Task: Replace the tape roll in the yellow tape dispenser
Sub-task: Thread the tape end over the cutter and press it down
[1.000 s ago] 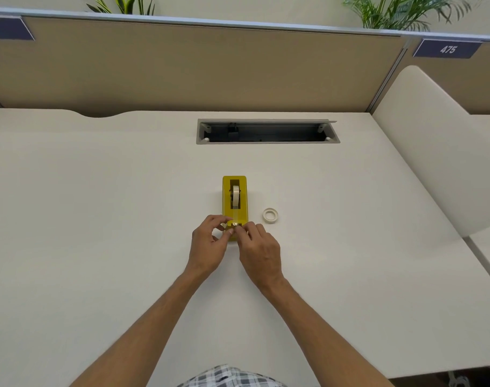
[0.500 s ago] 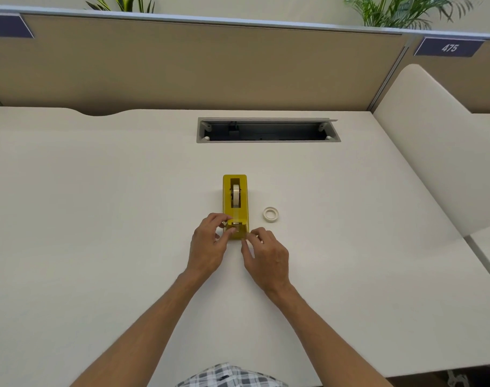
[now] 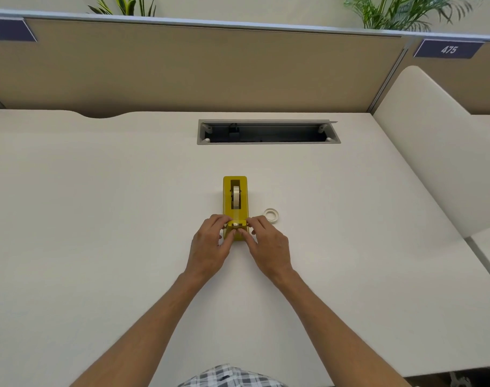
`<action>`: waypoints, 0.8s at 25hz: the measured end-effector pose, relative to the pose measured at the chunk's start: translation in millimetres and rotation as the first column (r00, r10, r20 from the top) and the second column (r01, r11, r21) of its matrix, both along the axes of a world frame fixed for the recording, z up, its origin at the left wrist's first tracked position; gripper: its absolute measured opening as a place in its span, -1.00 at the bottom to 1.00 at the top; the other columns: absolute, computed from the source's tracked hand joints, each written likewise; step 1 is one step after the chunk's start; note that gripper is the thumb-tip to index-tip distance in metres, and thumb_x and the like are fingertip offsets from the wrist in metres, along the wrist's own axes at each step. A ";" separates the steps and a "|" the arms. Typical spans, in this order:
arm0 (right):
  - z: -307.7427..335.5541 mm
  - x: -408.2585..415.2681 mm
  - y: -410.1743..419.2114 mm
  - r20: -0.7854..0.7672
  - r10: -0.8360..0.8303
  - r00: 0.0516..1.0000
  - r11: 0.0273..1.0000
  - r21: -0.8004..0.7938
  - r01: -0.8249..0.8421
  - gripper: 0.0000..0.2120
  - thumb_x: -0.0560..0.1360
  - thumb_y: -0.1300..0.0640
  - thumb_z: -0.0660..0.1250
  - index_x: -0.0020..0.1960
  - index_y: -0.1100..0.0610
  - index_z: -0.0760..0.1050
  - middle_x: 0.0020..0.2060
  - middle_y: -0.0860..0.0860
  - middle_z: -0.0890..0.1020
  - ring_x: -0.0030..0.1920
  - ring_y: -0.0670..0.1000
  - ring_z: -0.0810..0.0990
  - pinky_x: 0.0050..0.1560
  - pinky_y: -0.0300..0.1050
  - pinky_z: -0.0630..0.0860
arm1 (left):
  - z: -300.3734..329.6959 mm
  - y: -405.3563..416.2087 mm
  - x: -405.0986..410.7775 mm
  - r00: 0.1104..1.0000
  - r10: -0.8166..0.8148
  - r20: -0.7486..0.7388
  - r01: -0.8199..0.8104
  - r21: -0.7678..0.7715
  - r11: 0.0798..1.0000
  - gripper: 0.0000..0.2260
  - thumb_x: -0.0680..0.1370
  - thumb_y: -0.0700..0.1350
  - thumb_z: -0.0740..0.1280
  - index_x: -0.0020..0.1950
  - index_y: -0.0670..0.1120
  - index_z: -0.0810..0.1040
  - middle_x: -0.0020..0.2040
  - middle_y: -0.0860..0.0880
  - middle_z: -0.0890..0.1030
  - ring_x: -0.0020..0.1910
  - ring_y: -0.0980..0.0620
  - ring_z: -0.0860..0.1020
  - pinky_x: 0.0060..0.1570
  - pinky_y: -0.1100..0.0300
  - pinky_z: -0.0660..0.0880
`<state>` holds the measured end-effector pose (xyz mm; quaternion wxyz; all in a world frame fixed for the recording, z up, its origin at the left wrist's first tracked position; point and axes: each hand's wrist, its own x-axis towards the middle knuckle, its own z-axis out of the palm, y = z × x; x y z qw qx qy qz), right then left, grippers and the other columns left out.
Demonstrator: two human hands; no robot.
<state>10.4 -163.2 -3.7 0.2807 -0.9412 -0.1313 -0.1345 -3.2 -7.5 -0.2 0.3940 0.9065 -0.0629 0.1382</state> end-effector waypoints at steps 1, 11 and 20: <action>0.1 -0.6 0.2 0.012 0.005 1.000 1.000 -0.003 -0.005 -0.72 0.58 -0.07 0.28 0.16 0.09 0.53 0.02 -0.03 0.61 -0.17 -0.03 0.63 -0.33 -0.14 0.58 | 0.1 -0.2 -0.3 1.000 -0.005 -0.002 0.004 -0.012 1.000 -0.70 0.52 -0.11 0.39 0.22 -0.17 0.55 0.13 -0.09 0.59 0.01 0.00 0.58 -0.11 0.15 0.63; 6.6 -1.8 -0.8 -0.040 0.026 0.999 0.998 0.052 -0.024 -0.71 0.56 -0.07 0.31 0.16 0.09 0.55 0.05 -0.05 0.59 -0.16 -0.04 0.59 -0.28 -0.13 0.56 | 2.5 -0.7 -0.5 1.000 0.014 -0.003 -0.015 -0.063 0.998 -0.73 0.51 -0.16 0.40 0.20 -0.17 0.58 0.10 -0.08 0.61 -0.01 0.01 0.59 -0.14 0.15 0.63; 5.2 -2.2 -2.9 -0.130 0.075 0.989 0.996 0.062 -0.067 -0.70 0.52 0.10 0.37 0.25 0.11 0.52 0.15 -0.03 0.55 -0.09 0.00 0.62 -0.14 -0.03 0.62 | 0.6 2.7 -4.3 1.000 0.007 -0.022 -0.008 -0.059 0.998 -0.68 0.50 -0.31 0.37 0.25 -0.18 0.55 0.16 -0.10 0.59 0.08 -0.03 0.58 -0.03 0.14 0.62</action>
